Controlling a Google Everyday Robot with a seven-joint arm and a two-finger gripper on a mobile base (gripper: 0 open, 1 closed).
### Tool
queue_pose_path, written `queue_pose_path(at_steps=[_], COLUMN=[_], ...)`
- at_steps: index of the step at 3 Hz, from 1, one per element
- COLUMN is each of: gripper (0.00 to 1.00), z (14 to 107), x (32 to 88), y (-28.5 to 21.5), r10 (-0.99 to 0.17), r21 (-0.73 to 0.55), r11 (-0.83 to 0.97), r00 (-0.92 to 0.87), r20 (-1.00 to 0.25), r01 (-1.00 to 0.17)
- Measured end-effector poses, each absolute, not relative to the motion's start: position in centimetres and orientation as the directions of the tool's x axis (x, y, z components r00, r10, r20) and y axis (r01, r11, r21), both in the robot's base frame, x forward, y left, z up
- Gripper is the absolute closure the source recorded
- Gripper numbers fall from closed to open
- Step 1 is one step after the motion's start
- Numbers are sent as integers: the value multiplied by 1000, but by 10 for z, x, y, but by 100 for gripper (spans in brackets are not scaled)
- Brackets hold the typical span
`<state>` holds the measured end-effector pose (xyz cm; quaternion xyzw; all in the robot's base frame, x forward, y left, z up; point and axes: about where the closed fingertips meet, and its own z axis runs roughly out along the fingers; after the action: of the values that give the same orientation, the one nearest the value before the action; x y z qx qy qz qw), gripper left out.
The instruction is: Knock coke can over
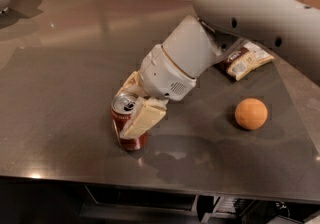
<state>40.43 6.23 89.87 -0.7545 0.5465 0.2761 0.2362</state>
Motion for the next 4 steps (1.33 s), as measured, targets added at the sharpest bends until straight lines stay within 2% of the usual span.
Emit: queue_pose_path(at_steps=[1,2,4], gripper=[88,100,100], z=[915,921,908], x=[419,442,483], y=[52,38,14], r10=[-751,-833,-934], r21=[-59,-69,-106], r11=[-267,-253,-255], r00=[246,254,273], r20=[-612,-492,-229], r01=[-962,-965,-961])
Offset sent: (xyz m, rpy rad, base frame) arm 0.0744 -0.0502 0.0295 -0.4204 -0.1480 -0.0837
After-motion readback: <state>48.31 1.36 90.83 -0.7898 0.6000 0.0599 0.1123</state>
